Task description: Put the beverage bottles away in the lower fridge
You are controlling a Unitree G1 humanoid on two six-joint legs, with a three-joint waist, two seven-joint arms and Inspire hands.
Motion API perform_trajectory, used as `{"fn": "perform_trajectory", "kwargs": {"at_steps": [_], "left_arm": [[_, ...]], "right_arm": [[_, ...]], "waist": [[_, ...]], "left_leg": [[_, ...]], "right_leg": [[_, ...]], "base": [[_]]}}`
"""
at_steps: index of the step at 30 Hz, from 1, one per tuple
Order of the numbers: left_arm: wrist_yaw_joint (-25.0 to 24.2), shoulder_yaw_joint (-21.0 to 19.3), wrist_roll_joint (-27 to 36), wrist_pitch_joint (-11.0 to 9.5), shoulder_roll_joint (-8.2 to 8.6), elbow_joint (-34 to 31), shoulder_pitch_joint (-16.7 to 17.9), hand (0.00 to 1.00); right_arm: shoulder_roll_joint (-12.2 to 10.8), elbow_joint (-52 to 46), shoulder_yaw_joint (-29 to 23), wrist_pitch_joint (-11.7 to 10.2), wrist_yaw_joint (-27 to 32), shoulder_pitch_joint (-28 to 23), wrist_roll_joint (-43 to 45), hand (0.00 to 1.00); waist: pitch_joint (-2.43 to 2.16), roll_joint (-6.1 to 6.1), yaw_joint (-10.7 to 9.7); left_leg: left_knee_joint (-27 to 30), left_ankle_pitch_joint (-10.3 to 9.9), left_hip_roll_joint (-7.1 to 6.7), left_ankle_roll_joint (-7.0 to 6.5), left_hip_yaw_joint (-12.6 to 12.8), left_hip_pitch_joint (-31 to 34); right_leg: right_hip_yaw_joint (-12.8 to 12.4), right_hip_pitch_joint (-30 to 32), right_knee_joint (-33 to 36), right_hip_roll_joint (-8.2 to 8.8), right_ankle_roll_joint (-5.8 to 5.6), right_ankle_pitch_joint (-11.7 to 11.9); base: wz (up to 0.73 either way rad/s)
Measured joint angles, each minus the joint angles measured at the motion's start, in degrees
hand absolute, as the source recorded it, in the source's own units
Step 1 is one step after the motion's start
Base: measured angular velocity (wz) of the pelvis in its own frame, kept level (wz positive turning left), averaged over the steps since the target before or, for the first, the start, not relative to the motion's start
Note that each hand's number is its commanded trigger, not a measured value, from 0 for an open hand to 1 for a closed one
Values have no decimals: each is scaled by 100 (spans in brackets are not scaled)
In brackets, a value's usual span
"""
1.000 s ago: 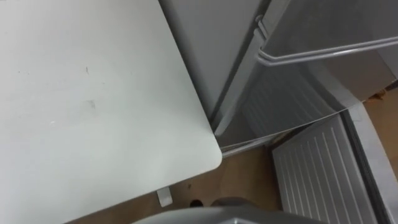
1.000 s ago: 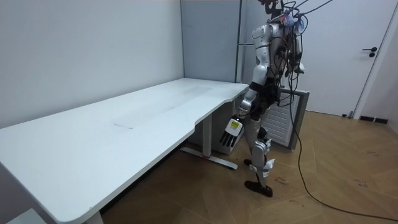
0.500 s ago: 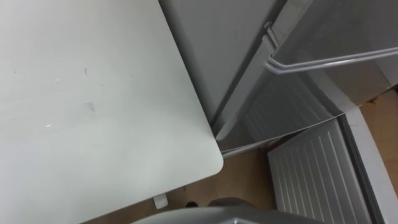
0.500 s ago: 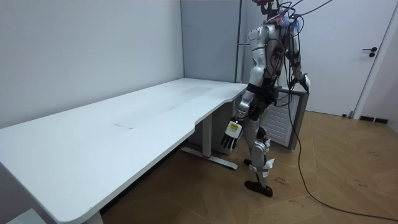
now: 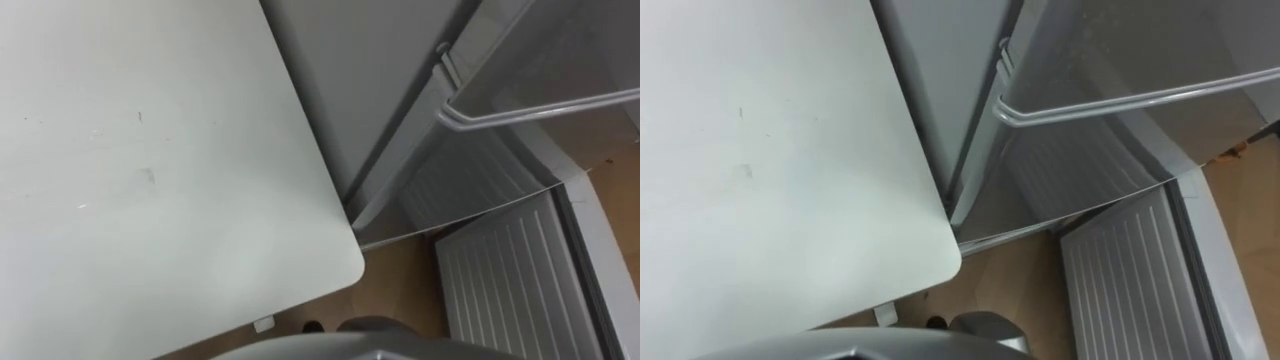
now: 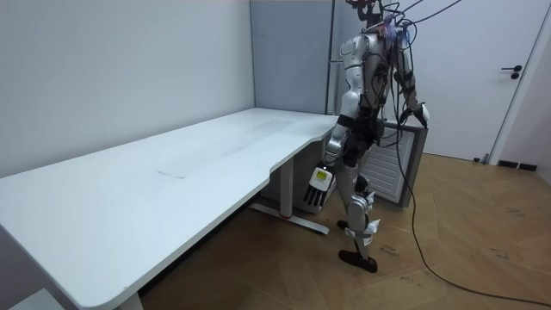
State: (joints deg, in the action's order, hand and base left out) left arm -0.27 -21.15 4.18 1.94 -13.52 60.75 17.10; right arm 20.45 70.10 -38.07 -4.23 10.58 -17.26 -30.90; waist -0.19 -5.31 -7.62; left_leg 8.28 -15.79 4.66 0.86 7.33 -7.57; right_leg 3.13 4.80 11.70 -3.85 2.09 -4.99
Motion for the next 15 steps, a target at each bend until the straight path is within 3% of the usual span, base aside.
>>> {"fn": "perform_trajectory", "kwargs": {"at_steps": [7,13,15], "left_arm": [[-36,44,-13,10,-52,-76,26,0],[-154,483,-13,11,-28,-17,0,0],[-155,614,-15,14,-26,113,0,0]], "right_arm": [[8,-7,-132,-91,-208,-43,-749,0],[-46,-88,85,-347,-790,-237,-1794,0],[-188,-154,135,-517,-957,-328,-2245,0]], "waist": [[0,0,17],[3,10,23],[8,18,51]], "left_leg": [[31,0,-6,0,18,-8],[49,-34,3,-3,40,-17],[55,-36,8,1,47,-18]], "right_leg": [[14,5,48,17,0,1],[4,-4,72,8,16,35],[1,-1,67,0,25,52]], "base": [[0],[-4],[-5]]}}
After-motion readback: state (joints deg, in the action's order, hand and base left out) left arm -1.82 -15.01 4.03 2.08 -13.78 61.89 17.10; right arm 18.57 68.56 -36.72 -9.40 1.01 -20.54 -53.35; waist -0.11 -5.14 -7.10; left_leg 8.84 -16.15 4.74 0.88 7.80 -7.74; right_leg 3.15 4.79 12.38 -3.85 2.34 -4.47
